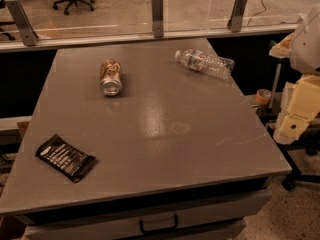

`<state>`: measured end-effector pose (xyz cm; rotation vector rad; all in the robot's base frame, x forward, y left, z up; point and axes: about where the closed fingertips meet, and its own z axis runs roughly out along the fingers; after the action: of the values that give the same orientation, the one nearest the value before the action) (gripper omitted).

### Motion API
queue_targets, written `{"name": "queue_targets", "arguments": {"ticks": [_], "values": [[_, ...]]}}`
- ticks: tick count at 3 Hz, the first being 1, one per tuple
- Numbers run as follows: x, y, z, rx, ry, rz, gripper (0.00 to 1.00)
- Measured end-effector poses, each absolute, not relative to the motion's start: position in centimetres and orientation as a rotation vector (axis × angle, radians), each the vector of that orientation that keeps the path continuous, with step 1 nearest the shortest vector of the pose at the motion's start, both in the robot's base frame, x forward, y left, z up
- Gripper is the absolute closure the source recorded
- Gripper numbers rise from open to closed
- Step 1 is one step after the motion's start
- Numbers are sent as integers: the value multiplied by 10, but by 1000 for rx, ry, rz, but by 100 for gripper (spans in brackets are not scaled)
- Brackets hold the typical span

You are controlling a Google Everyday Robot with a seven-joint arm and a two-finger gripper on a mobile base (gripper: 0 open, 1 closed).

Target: Place water bottle upright

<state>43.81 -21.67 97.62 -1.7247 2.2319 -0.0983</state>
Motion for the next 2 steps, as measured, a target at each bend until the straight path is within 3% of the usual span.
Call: {"name": "queue_targets", "arguments": {"ticks": [2], "values": [[465, -208, 975, -1729, 2185, -95, 0]]}}
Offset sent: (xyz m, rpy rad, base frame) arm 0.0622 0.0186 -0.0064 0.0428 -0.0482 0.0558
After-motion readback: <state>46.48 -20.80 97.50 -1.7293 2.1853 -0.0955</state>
